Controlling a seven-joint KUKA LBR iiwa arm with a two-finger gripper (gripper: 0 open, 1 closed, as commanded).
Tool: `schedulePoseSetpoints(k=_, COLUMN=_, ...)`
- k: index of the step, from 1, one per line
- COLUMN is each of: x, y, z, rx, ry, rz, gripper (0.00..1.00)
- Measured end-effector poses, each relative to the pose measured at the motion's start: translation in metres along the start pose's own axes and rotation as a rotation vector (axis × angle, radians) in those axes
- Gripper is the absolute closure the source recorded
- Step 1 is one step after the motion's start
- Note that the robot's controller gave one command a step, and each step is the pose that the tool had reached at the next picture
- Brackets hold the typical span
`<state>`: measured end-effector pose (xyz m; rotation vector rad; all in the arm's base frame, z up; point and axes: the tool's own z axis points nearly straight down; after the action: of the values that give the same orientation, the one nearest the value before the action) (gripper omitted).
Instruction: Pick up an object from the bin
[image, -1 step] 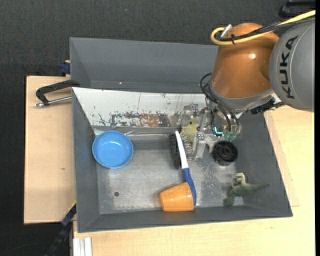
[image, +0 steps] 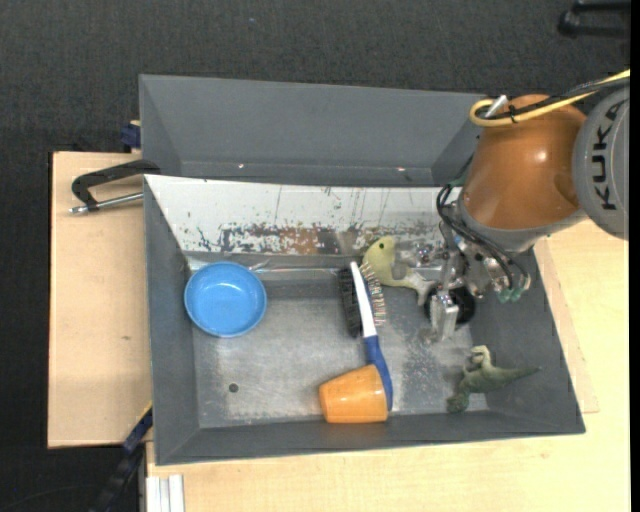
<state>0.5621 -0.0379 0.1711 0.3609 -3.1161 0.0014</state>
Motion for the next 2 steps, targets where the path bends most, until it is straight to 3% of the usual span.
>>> schedulePoseSetpoints(k=1, x=-0.0018, y=0.0024, z=-0.0019, rx=-0.001, ry=-0.005, rz=-0.003, gripper=1.00)
schedulePoseSetpoints(k=2, x=-0.0018, y=0.0024, z=-0.0019, rx=-0.001, ry=-0.005, rz=-0.003, gripper=0.00)
